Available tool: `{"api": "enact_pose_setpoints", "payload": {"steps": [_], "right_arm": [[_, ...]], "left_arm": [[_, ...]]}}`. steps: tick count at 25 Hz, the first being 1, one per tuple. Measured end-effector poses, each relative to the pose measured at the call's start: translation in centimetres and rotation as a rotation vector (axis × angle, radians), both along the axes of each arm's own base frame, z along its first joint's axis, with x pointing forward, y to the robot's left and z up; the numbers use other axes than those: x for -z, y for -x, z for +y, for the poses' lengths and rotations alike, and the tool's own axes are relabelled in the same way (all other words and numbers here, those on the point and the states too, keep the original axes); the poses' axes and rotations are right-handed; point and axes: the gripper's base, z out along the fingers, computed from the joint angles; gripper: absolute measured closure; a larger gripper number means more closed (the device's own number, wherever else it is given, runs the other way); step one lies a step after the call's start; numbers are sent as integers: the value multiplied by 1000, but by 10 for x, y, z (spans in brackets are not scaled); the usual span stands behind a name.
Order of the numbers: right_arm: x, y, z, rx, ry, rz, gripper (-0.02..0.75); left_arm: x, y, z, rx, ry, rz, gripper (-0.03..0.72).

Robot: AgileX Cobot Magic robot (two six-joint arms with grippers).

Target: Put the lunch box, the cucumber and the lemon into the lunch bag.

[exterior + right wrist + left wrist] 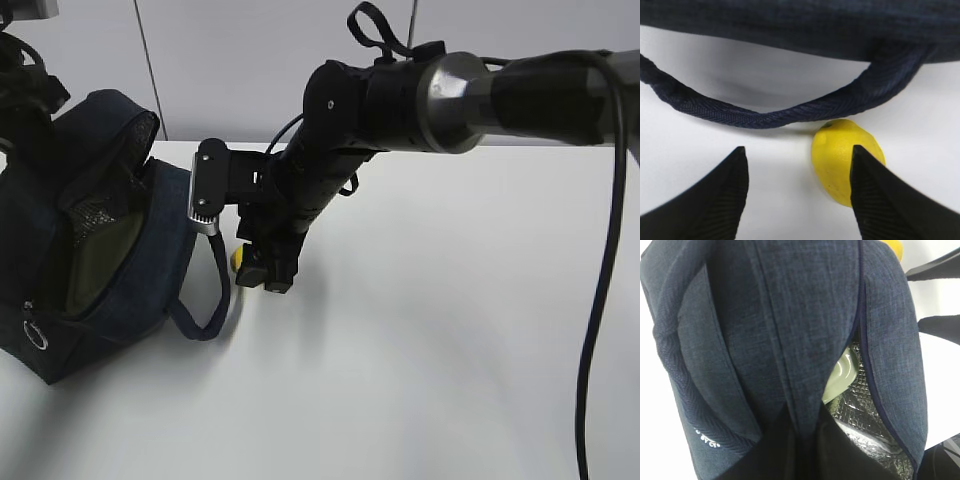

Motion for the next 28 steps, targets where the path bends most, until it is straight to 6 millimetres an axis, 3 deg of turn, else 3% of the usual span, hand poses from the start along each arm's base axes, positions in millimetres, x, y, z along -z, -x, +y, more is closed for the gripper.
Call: {"api": "enact_pose_setpoints", "payload": {"steps": [7, 19, 28], "right_arm": [[2, -3, 0, 4, 3, -27, 255], [24, -14, 4, 2, 30, -50, 243], [26, -22, 7, 1, 38, -82, 242]], "left_arm": [[0, 0, 0, 0, -4, 0, 686], [0, 0, 0, 0, -4, 0, 686], [0, 0, 0, 2, -4, -1, 686]]}}
